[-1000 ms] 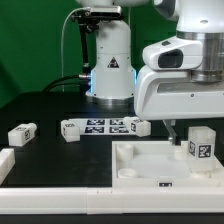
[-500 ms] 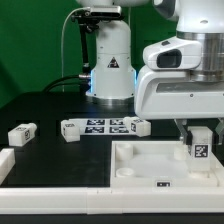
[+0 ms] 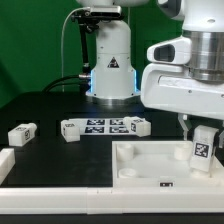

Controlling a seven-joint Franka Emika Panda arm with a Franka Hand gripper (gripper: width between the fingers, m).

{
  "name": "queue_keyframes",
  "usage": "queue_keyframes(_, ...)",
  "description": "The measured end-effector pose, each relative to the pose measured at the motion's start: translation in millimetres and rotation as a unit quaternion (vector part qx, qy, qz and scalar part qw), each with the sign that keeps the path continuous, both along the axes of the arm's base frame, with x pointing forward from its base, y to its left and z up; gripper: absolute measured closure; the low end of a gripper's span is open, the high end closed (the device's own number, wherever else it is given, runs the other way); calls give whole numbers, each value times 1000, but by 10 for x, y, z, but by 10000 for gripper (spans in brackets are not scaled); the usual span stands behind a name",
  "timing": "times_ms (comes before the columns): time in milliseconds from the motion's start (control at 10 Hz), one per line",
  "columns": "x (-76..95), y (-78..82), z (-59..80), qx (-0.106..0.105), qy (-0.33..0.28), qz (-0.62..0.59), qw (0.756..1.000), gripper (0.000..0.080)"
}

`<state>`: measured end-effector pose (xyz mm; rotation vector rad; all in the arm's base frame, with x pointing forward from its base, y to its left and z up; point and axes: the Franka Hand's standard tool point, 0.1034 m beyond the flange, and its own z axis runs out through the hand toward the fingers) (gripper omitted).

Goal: Assemble one leg

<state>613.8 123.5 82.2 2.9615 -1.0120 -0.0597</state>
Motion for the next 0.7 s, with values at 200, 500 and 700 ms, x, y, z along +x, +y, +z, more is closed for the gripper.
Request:
queue_keyframes(200,4,2,-32,-10,-1,-158,987,508)
queue_keyframes(500,9,-6,-31,-11,-1,-262,965,508)
queue_keyframes(700,6,4,-33,-10,-1,-249,969,451)
